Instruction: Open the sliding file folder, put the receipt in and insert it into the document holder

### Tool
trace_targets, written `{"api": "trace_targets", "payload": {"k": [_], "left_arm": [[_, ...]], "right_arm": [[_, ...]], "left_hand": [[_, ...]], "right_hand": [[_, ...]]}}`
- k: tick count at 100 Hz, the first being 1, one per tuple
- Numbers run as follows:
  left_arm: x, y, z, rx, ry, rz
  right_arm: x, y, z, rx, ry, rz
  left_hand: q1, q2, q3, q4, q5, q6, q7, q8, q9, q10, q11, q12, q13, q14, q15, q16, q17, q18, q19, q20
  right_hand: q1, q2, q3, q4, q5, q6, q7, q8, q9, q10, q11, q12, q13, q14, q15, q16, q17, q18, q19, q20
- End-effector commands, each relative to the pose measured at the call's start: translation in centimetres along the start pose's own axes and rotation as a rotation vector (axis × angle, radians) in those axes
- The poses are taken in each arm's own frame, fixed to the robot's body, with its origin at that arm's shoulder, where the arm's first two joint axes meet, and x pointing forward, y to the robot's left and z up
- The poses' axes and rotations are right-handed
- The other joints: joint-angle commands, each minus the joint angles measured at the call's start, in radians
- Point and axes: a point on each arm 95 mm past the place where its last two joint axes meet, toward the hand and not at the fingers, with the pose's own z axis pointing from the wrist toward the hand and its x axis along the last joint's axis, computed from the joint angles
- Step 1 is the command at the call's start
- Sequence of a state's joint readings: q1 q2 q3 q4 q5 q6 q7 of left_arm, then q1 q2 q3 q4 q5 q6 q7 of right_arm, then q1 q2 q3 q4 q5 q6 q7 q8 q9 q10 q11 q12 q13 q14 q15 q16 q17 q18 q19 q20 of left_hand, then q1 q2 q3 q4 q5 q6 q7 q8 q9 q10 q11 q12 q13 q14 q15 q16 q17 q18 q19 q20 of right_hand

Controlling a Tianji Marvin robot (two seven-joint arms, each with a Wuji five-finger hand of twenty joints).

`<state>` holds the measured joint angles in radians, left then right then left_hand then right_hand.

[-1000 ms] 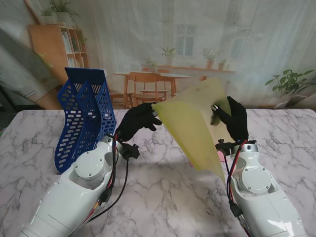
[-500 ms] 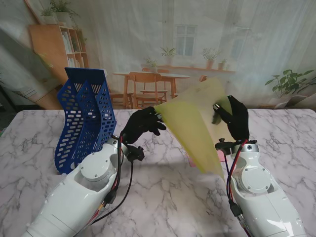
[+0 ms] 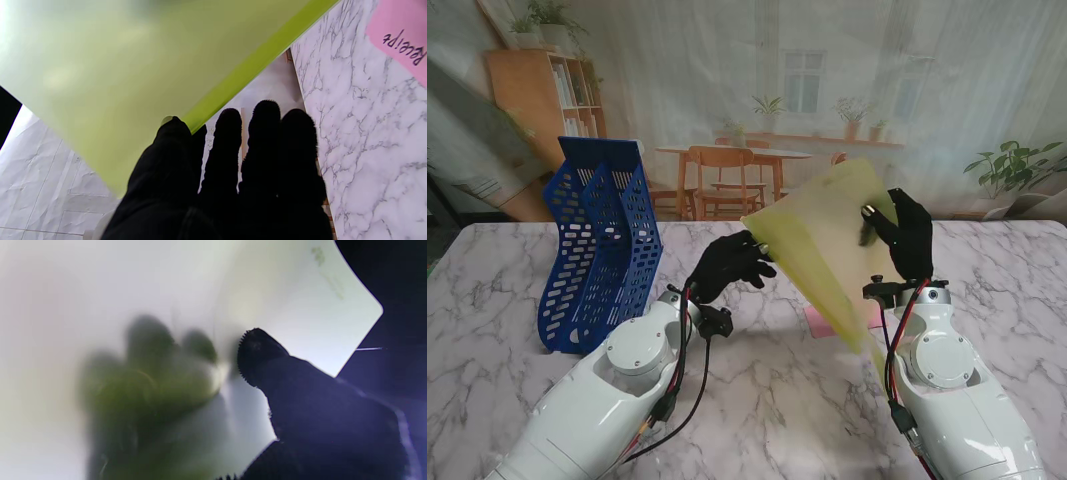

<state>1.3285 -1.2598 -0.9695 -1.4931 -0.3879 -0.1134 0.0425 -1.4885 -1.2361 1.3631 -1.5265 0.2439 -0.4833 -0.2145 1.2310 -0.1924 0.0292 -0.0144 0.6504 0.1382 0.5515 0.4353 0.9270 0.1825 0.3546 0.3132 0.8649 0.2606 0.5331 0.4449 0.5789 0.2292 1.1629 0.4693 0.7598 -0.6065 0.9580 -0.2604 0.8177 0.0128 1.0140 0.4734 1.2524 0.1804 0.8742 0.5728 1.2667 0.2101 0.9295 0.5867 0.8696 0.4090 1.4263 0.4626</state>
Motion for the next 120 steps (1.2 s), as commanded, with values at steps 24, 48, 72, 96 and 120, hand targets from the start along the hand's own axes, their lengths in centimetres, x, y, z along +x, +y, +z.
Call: {"api": "trace_targets", "payload": {"k": [24,48,72,96,120], "left_arm": [[-1.0,1.6,-0.1,-0.04,-0.034,-0.023],[-1.1,2.4,0.0,-0.057,-0.041,-0.029],[-1.5,3.1,-0.1,-0.08,-0.055,-0.024],[-2.3,3.5,-0.1,-0.084,-0.079,-0.025],[-2.0,3.1,-0.2,-0.078,-0.063,-0.029]], "right_arm": [[0.8,-0.4,1.3,-0.018,0.025,0.045],[2.4,-1.2,2.2,0.011,0.045,0.061],[3.6,-1.6,2.7,0.033,0.069,0.078],[4.0,-1.8,2.9,0.042,0.076,0.081],[3.2,-1.5,2.4,0.044,0.063,0.055]], "left_hand": [[0.06,0.002,0.063,0.007,0.091,-0.003,0.092,0.0,0.038,-0.001,-0.015,-0.009,0.025,-0.007,0.021,-0.005,0.023,-0.05,0.042,-0.018],[0.06,0.002,0.063,0.007,0.093,-0.004,0.091,-0.001,0.038,-0.002,-0.016,-0.011,0.025,-0.005,0.022,-0.004,0.023,-0.05,0.045,-0.019],[0.06,0.0,0.064,0.007,0.096,-0.004,0.091,-0.001,0.041,0.001,-0.015,-0.01,0.026,-0.005,0.024,-0.003,0.023,-0.05,0.046,-0.021],[0.06,0.001,0.065,0.007,0.095,-0.004,0.089,-0.001,0.04,0.001,-0.015,-0.011,0.024,-0.004,0.025,-0.003,0.023,-0.05,0.048,-0.021],[0.059,0.008,0.046,0.004,0.035,0.002,0.043,-0.016,-0.011,0.006,-0.023,-0.013,-0.013,0.007,0.014,-0.003,-0.011,-0.047,0.035,-0.024]], "right_hand": [[0.07,0.058,0.074,0.024,0.042,-0.149,0.078,0.051,0.036,-0.041,0.066,0.02,0.041,-0.069,0.091,0.022,0.036,-0.01,0.032,0.02],[0.07,0.058,0.073,0.024,0.043,-0.151,0.077,0.052,0.038,-0.042,0.064,0.022,0.041,-0.07,0.093,0.022,0.037,-0.009,0.032,0.021],[0.07,0.058,0.072,0.024,0.043,-0.152,0.077,0.052,0.039,-0.044,0.063,0.023,0.041,-0.072,0.094,0.022,0.037,-0.011,0.032,0.022],[0.069,0.059,0.072,0.024,0.044,-0.154,0.077,0.053,0.039,-0.044,0.062,0.024,0.041,-0.072,0.094,0.022,0.038,-0.01,0.031,0.022],[0.069,0.059,0.071,0.024,0.043,-0.153,0.077,0.052,0.039,-0.044,0.061,0.025,0.04,-0.07,0.093,0.022,0.038,-0.01,0.031,0.023]]}}
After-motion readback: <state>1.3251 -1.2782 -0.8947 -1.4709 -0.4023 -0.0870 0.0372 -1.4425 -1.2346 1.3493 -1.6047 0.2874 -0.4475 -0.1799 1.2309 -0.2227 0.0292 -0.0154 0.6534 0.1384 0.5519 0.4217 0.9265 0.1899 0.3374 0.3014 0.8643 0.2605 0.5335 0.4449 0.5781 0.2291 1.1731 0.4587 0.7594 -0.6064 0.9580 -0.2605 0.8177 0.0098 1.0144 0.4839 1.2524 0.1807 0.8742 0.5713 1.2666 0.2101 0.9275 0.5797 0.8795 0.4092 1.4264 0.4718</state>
